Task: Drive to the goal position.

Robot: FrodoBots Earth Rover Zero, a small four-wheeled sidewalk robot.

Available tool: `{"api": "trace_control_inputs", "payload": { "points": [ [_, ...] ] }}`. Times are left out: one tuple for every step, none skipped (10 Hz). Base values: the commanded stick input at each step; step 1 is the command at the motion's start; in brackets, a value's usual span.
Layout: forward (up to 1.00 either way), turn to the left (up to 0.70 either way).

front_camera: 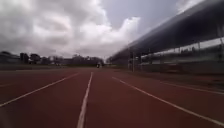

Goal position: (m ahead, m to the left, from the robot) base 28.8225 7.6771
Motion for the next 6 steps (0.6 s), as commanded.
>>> {"api": "trace_control_inputs", "payload": {
  "points": [
    [0.7, 0.0],
    [0.7, 0.0],
    [0.7, 0.0],
    [0.7, 0.0],
    [0.7, 0.0],
    [0.7, 0.0]
  ]
}}
